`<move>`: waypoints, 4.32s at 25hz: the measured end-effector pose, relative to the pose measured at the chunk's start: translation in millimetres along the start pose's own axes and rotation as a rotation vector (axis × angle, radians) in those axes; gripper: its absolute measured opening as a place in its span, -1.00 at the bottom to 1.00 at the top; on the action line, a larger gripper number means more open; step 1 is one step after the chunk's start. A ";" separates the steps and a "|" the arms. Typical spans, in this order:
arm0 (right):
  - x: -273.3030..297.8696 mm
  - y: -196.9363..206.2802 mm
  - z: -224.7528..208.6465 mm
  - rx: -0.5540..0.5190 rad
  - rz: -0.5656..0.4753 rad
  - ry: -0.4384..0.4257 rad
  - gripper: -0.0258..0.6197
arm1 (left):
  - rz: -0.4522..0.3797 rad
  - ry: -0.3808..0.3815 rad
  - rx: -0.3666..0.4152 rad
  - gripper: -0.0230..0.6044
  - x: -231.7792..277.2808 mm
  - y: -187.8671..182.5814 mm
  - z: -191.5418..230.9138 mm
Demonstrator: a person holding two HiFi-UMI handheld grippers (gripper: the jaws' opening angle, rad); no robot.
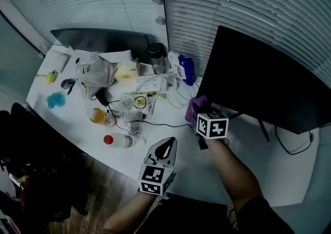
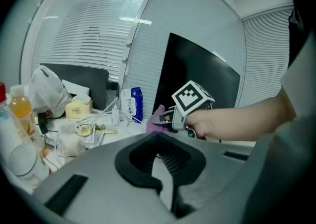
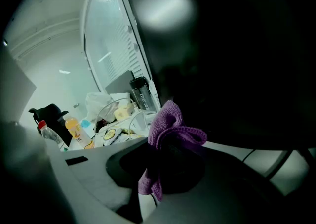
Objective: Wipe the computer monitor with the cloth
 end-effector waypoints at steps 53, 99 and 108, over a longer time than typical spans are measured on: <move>-114.4 -140.0 66.3 -0.296 -0.309 -0.030 -0.70 | -0.176 0.020 0.121 -0.91 -29.4 -91.0 -15.6; -250.2 -246.6 103.2 -0.427 -0.539 0.125 -0.70 | -0.376 0.085 0.208 -0.91 -77.7 -168.0 -47.1; -232.0 -256.4 89.5 -0.426 -0.435 0.161 -0.69 | -0.369 0.097 0.215 -0.91 -72.7 -167.9 -54.1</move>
Point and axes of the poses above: the fingertips, and each gripper's own axes: x forward along the fingers, z to its left, y out of its underside, the point moved 8 cm from there along -x, backward along the fingers, and after that the axes turned 6 degrees about z, right-handed, at the moved point
